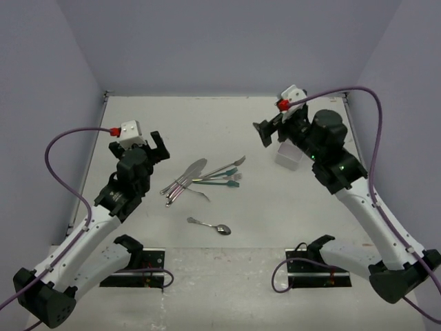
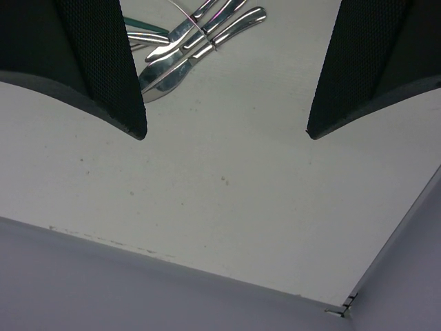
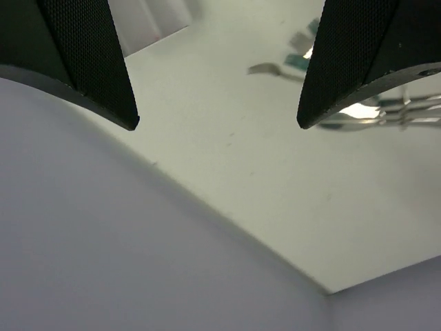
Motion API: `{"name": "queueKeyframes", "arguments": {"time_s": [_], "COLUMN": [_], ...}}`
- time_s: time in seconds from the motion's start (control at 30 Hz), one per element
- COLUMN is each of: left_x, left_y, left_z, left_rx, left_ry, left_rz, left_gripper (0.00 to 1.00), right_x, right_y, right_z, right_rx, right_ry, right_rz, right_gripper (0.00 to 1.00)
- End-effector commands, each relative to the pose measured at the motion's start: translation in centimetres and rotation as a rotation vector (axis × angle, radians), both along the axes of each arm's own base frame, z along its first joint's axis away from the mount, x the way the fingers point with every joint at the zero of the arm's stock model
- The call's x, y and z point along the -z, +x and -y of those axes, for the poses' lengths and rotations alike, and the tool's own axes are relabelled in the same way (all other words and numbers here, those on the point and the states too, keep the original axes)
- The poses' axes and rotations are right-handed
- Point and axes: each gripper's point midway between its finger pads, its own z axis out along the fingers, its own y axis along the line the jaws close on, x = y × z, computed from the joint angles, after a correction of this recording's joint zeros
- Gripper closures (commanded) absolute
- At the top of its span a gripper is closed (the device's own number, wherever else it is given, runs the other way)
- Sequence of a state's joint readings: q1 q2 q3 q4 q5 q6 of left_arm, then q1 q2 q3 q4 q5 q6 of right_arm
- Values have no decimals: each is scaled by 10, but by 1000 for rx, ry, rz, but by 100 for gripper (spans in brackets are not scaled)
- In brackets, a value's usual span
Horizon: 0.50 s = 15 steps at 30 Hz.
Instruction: Sort the eating utensils into containers
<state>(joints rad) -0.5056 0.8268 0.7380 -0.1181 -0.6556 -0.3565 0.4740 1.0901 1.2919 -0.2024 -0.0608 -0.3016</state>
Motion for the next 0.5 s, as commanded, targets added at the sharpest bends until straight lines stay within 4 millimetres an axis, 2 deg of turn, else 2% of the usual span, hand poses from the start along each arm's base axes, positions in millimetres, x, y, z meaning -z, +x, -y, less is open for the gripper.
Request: {"name": "queueKeyframes", "arguments": {"time_s": [0.0, 0.03, 0.1, 0.13, 0.17, 0.2, 0.27, 0.3, 0.4, 0.43, 0.47], "left_x": [3, 7, 5, 4, 3, 2, 0, 1, 4, 3, 4], "left_y": [-6, -8, -9, -10, -10, -11, -10, -11, -11, -11, -12], "left_z": [-12, -14, -17, -18, -19, -19, -18, -18, -18, -19, -20], "left_rx": [-67, -74, -93, -97, -104, -103, -98, -97, -97, -99, -102], "left_ry": [-34, -28, -26, -26, -29, -32, -36, -35, -31, -32, -33], "left_rz": [-13, -29, -29, -30, -26, -23, -20, -21, -30, -29, -29], "left_gripper": [0, 0, 0, 0, 0, 0, 0, 0, 0, 0, 0], "right_x": [71, 97, 123, 147, 160, 182, 202, 221, 247, 265, 269], "right_y": [-36, -51, -72, -93, -102, -118, -136, -151, -170, -172, -179], "right_z": [-53, -68, -86, -100, -107, -120, -134, -143, -155, -158, -164], "right_rx": [-202, -256, -322, -369, -388, -431, -491, -525, -564, -557, -586], "right_ry": [150, 137, 104, 65, 64, 48, 24, -29, -131, -170, -195], "right_rz": [-298, -358, -435, -500, -543, -595, -650, -688, -712, -753, -768], "right_gripper": [1, 1, 1, 1, 1, 1, 1, 1, 1, 1, 1]}}
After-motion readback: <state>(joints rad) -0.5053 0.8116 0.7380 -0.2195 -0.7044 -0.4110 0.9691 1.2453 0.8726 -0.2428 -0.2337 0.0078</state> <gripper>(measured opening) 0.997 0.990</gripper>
